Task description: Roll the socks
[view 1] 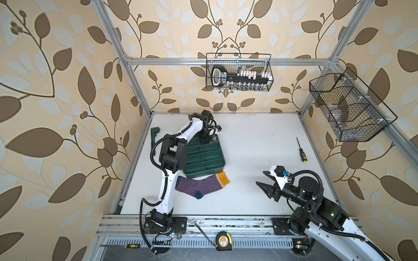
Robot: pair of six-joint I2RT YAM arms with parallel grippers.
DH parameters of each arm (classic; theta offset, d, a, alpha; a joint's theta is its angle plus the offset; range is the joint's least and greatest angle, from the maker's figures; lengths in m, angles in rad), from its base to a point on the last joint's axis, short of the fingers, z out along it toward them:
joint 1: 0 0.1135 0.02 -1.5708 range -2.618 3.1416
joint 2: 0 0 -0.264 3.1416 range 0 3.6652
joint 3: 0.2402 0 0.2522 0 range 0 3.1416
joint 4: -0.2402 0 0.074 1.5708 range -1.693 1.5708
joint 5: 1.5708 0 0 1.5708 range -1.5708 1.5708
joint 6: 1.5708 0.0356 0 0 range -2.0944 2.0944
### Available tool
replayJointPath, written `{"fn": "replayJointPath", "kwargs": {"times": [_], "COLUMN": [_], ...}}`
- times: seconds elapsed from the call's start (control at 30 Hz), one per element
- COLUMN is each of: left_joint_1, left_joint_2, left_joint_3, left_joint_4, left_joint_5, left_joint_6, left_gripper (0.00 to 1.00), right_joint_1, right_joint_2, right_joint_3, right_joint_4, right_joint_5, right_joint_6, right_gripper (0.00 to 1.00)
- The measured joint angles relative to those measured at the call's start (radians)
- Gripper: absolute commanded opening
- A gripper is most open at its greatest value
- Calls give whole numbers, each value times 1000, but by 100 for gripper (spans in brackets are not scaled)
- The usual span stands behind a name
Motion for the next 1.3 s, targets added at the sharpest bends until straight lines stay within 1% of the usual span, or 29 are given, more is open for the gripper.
{"fn": "replayJointPath", "kwargs": {"times": [0.13,0.23,0.4,0.5,0.57,0.6,0.63,0.67,0.77,0.83,0.87,0.9,0.93,0.97,1.03,1.1,1.13,1.2,1.3], "left_joint_1": [0,0,0,0,0,1,1,1,10,14,15,21,24,27,34,34,39,40,40], "left_joint_2": [-35,-61,-96,-124,-153,-175,-202,-229,-361,-489,-548,-623,-707,-784,-961,-1128,-1208,-1372,-1594], "left_joint_3": [-24,-42,-46,-76,-101,-114,-125,-133,-171,-210,-233,-265,-309,-354,-475,-585,-639,-754,-910], "left_joint_4": [8,19,27,41,58,69,82,96,158,214,243,277,322,360,446,498,514,543,527], "left_joint_5": [0,1,-2,-2,-2,-2,-2,-2,11,16,13,9,4,-10,-65,-108,-122,-147,-201], "left_joint_6": [-3,-4,-5,-26,-53,-71,-92,-111,-211,-298,-343,-400,-470,-540,-723,-900,-977,-1111,-1277], "left_gripper": [55,59,60,61,64,89,99,99,99,99,99,99,99,99,99,99,99,99,99], "right_joint_1": [6,15,25,29,31,31,32,32,32,32,32,32,32,30,27,25,25,25,24], "right_joint_2": [-21,-28,-30,-30,-31,-31,-31,-31,-21,12,32,60,89,117,168,185,175,115,-47], "right_joint_3": [0,0,0,0,0,0,0,2,37,103,136,182,232,278,375,439,447,424,323], "right_joint_4": [0,0,0,-1,-1,-1,-2,-6,-35,-47,-49,-53,-63,-74,-104,-112,-109,-103,-77], "right_joint_5": [14,25,42,50,57,64,74,85,161,252,291,337,378,407,444,462,473,488,467], "right_joint_6": [0,0,0,0,0,1,2,5,34,83,115,154,196,236,313,383,424,504,574], "right_gripper": [65,66,68,69,70,70,72,73,77,82,86,95,100,100,100,100,100,100,100]}}
